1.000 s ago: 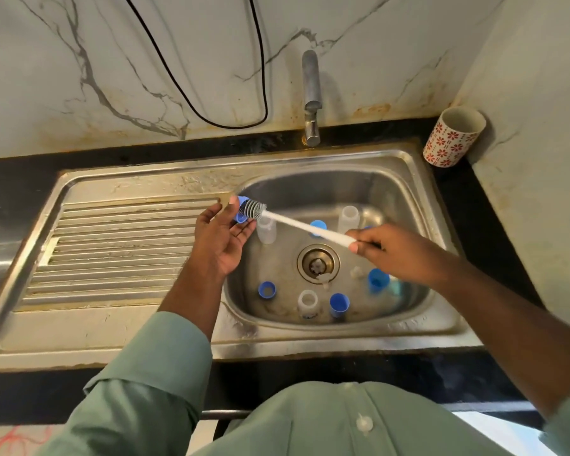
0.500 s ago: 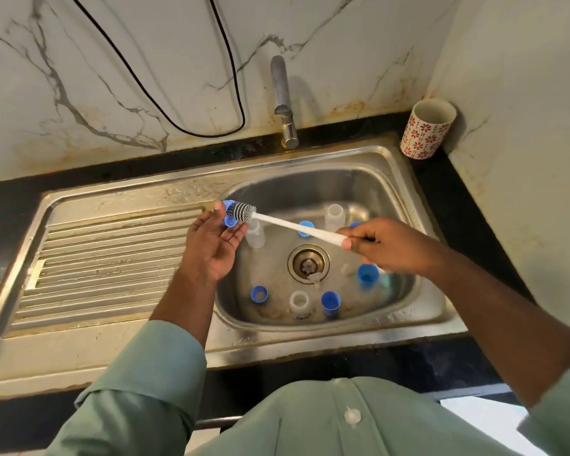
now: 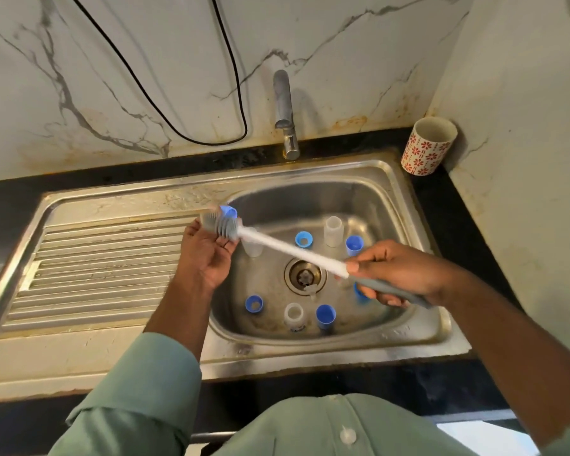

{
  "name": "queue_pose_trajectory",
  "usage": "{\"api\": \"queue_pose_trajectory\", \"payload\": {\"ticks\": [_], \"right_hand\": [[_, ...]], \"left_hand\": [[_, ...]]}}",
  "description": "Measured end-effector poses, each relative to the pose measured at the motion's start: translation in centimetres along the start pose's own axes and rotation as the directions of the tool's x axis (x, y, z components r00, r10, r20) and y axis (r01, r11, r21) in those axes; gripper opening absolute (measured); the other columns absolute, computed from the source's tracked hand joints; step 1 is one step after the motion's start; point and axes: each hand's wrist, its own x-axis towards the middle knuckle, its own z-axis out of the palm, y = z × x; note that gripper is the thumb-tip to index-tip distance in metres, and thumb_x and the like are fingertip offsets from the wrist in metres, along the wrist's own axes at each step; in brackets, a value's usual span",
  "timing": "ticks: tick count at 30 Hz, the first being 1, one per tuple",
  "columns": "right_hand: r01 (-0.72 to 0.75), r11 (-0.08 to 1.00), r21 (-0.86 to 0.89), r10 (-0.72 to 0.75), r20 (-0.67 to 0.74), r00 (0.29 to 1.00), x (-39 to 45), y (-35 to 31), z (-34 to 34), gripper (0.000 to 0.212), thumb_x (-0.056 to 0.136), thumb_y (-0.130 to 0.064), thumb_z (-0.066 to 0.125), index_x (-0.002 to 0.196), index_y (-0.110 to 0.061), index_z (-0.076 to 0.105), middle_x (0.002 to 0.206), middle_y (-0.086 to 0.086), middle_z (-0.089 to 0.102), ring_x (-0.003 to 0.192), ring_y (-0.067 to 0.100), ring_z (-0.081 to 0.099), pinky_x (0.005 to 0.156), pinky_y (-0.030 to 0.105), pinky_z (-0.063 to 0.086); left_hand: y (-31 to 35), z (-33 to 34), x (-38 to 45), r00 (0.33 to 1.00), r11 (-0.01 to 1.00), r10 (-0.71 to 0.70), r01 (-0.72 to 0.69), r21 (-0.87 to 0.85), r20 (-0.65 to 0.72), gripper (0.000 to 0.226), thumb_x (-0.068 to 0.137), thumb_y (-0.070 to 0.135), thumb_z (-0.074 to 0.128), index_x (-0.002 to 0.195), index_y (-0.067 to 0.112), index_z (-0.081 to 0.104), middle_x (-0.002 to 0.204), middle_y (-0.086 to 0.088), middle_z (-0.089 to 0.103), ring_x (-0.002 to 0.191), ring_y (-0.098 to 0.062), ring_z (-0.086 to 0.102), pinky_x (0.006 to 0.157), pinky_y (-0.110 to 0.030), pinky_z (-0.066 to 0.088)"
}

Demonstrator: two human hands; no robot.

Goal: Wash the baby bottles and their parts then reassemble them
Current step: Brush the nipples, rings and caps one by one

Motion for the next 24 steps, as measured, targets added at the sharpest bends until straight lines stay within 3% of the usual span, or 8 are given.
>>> {"api": "queue_pose_trajectory", "payload": {"ticks": [1,3,7,10,13,17,21,24], "right_hand": [[0.039,0.999,0.030,-0.035,-0.113,0.993,0.5,0.0,-0.4,0.021,0.099,-0.026,0.053,0.104,-0.013,0.070,0.064,0.007,0.056,0.041,0.013,0.039,0.039,0.025,0.032],[0.071,0.994,-0.078,-0.089,-0.271,0.958,1.0,0.1,-1.1,0.022,0.100,-0.025,0.052,0.101,-0.011,0.068,0.062,0.006,0.054,0.040,0.013,0.038,0.040,0.025,0.029],[0.054,0.985,-0.166,-0.081,-0.163,0.983,0.3,1.1,-0.6,0.017,0.099,-0.028,0.053,0.103,-0.027,0.070,0.062,0.005,0.055,0.043,0.015,0.040,0.044,0.029,0.033],[0.068,0.973,-0.220,-0.097,-0.123,0.988,0.7,0.8,0.6,0.017,0.099,-0.029,0.053,0.106,-0.035,0.068,0.060,0.002,0.054,0.042,0.012,0.041,0.042,0.025,0.036],[0.043,0.937,-0.346,-0.096,-0.140,0.985,1.7,0.2,1.1,0.018,0.099,-0.032,0.053,0.107,-0.030,0.069,0.061,0.002,0.053,0.041,0.008,0.041,0.041,0.023,0.035],[0.027,0.865,-0.501,-0.158,-0.220,0.963,2.1,-0.6,1.0,0.024,0.098,-0.036,0.054,0.110,-0.027,0.072,0.058,-0.009,0.057,0.049,0.008,0.047,0.048,0.024,0.037],[-0.018,0.719,-0.694,-0.220,-0.253,0.942,1.4,-2.2,1.4,0.030,0.100,-0.041,0.046,0.121,-0.030,0.064,0.070,-0.011,0.060,0.056,0.009,0.049,0.051,0.025,0.036],[-0.087,0.388,-0.918,-0.322,-0.223,0.920,1.0,-4.1,1.4,0.038,0.104,-0.043,0.032,0.138,-0.031,0.043,0.099,-0.006,0.057,0.075,0.012,0.053,0.065,0.031,0.047]], "left_hand": [[-0.4,0.1,-0.3,1.000,1.000,-0.005,0.006,0.013,-0.014,0.023,0.091,0.020,0.068,0.108,0.011,0.055,0.095,-0.007,0.070,0.084,-0.020,0.074,0.072,-0.032,0.061],[-0.6,0.4,-1.0,0.999,0.999,0.001,-0.003,-0.037,-0.036,0.019,0.095,0.026,0.060,0.108,0.012,0.060,0.097,-0.008,0.074,0.089,-0.022,0.074,0.075,-0.032,0.061],[0.5,0.2,-0.5,0.993,0.995,0.038,-0.048,-0.090,-0.112,0.034,0.094,0.027,0.062,0.123,0.010,0.053,0.111,-0.012,0.069,0.089,-0.022,0.075,0.070,-0.032,0.060],[0.4,0.7,-0.2,0.990,0.993,0.052,-0.065,-0.098,-0.131,0.028,0.088,0.024,0.067,0.112,0.014,0.056,0.114,-0.012,0.065,0.087,-0.020,0.074,0.072,-0.032,0.061],[0.0,1.6,-0.5,0.994,0.996,0.038,-0.046,-0.081,-0.100,0.033,0.083,0.022,0.070,0.112,0.015,0.054,0.118,-0.015,0.061,0.091,-0.024,0.069,0.085,-0.035,0.058],[-0.1,2.0,-0.4,0.990,0.999,0.026,-0.032,-0.044,-0.136,0.022,0.091,0.018,0.068,0.109,0.013,0.058,0.125,-0.018,0.063,0.109,-0.032,0.067,0.090,-0.037,0.057],[0.0,1.8,0.0,0.975,0.999,0.019,-0.028,-0.037,-0.219,0.050,0.087,0.017,0.073,0.131,0.004,0.053,0.126,-0.020,0.065,0.104,-0.031,0.070,0.083,-0.037,0.060],[0.6,2.0,0.5,0.970,0.999,0.009,-0.017,-0.030,-0.243,0.062,0.085,0.019,0.076,0.139,0.003,0.049,0.120,-0.020,0.068,0.097,-0.029,0.073,0.073,-0.034,0.061]]}}
